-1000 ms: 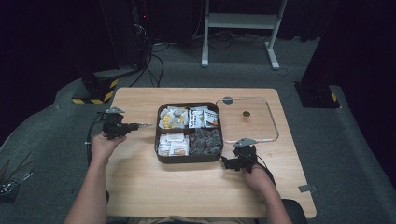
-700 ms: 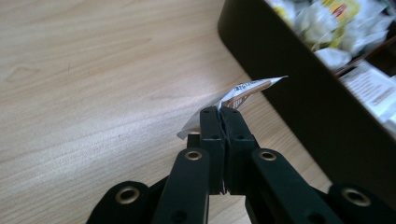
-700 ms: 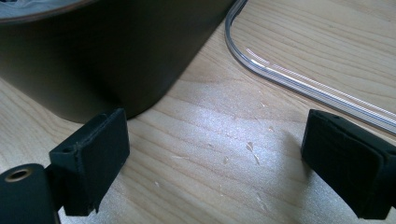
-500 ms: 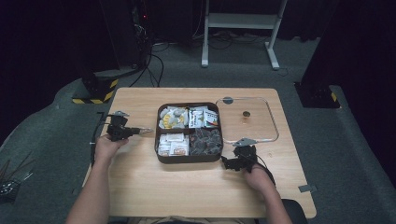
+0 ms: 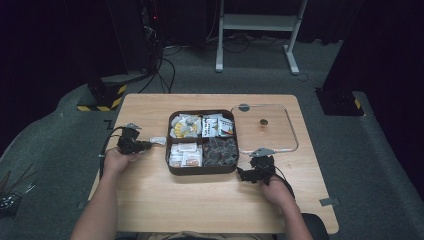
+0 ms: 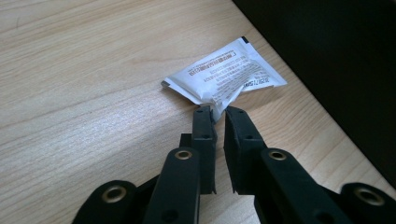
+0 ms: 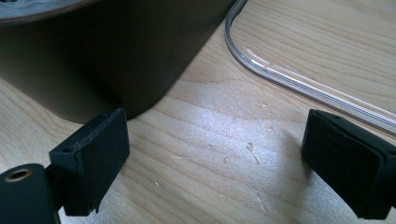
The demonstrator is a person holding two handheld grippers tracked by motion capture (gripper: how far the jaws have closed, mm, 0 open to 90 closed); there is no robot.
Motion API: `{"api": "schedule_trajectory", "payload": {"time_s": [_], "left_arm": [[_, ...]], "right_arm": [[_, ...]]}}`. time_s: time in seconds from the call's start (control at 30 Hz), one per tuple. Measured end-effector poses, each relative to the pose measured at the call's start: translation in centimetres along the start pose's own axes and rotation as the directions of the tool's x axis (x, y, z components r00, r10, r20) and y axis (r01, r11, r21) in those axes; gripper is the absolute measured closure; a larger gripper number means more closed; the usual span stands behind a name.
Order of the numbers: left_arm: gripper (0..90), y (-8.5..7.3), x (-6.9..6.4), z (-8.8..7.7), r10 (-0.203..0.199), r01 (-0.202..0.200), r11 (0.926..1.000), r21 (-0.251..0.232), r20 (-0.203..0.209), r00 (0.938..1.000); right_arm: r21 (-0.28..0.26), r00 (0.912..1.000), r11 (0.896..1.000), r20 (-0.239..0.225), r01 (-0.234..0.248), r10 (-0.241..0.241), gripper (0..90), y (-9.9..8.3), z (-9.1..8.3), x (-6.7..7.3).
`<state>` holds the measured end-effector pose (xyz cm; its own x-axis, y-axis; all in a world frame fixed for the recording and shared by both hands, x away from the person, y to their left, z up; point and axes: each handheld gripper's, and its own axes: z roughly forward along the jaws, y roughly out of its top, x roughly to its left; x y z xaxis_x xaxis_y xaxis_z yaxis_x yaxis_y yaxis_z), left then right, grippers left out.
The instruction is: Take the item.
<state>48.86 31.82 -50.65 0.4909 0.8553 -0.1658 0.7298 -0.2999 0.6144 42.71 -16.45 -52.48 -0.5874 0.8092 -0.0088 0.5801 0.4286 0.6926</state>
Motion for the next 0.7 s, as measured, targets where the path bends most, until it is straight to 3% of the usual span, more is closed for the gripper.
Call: {"api": "schedule_trajectory", "payload": {"time_s": [0.2,0.3,0.7], "left_arm": [[77.2,0.0,0.0,0.1,-0.009,0.009,0.9999,-0.005,0.027,0.9996],[73.7,0.0,0.2,0.1,-0.040,0.041,0.9991,-0.013,0.053,0.9978],[59.9,0.1,0.5,-1.7,-0.035,0.036,0.9953,-0.090,0.016,0.9993]], "right_arm": [[0.000,1.0000,1.000,0.000,0.000,0.000,7.8,0.0,0.0,0.0],[0.000,1.0000,1.000,0.000,-0.001,0.001,7.8,0.0,0.0,0.0],[0.001,1.0000,1.000,0.000,-0.001,0.001,7.7,0.0,0.0,0.0]]}}
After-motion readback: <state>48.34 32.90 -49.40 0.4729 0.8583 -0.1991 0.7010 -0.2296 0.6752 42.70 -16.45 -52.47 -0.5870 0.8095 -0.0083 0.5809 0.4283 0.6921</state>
